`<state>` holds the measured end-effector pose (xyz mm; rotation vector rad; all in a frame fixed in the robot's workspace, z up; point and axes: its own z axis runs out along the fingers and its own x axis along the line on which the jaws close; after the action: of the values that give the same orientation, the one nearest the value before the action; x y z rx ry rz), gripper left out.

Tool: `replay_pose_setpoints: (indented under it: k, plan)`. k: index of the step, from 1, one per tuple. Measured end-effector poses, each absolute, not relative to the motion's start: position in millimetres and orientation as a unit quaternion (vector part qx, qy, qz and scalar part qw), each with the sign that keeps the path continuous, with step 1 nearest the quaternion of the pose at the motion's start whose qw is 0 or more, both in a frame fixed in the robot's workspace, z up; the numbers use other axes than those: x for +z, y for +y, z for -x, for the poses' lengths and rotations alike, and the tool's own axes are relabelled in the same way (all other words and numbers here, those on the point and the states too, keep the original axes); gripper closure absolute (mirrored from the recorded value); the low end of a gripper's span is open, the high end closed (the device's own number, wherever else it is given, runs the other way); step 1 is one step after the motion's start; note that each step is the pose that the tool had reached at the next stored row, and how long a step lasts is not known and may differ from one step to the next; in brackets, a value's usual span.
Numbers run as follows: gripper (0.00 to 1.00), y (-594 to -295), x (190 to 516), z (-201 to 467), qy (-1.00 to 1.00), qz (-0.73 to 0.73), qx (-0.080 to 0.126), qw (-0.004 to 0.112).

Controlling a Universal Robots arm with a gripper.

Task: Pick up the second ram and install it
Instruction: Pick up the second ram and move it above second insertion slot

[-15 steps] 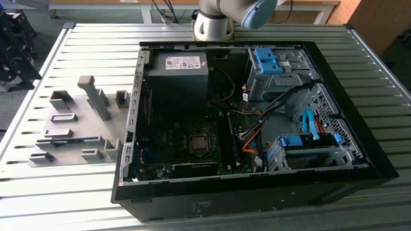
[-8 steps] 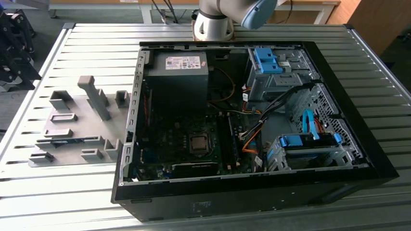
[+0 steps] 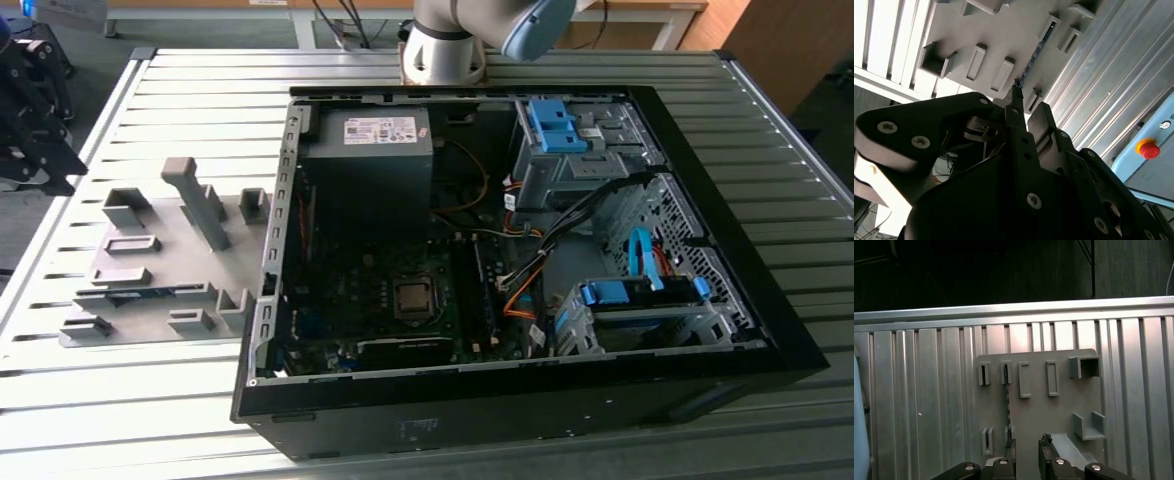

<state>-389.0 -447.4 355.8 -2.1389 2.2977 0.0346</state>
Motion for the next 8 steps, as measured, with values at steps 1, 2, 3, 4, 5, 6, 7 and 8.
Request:
replay_pose_setpoints:
  k: [1, 2, 3, 4, 5, 6, 7, 8]
  plan:
    - [0.68, -447, 354, 389, 0.732, 0.681, 0.011, 0.001]
    - [0.68, -447, 352, 389, 0.732, 0.681, 0.011, 0.001]
    - [0.68, -448, 350, 389, 0.732, 0.681, 0.011, 0.001]
    - [0.68, -448, 349, 389, 0.732, 0.681, 0.011, 0.001]
    - [0.68, -448, 347, 389, 0.732, 0.681, 0.011, 0.001]
    - [0.68, -448, 345, 389, 0.732, 0.681, 0.011, 0.001]
    - [0.68, -448, 343, 390, 0.732, 0.681, 0.011, 0.001]
    - [0.68, -448, 341, 390, 0.732, 0.681, 0.011, 0.001]
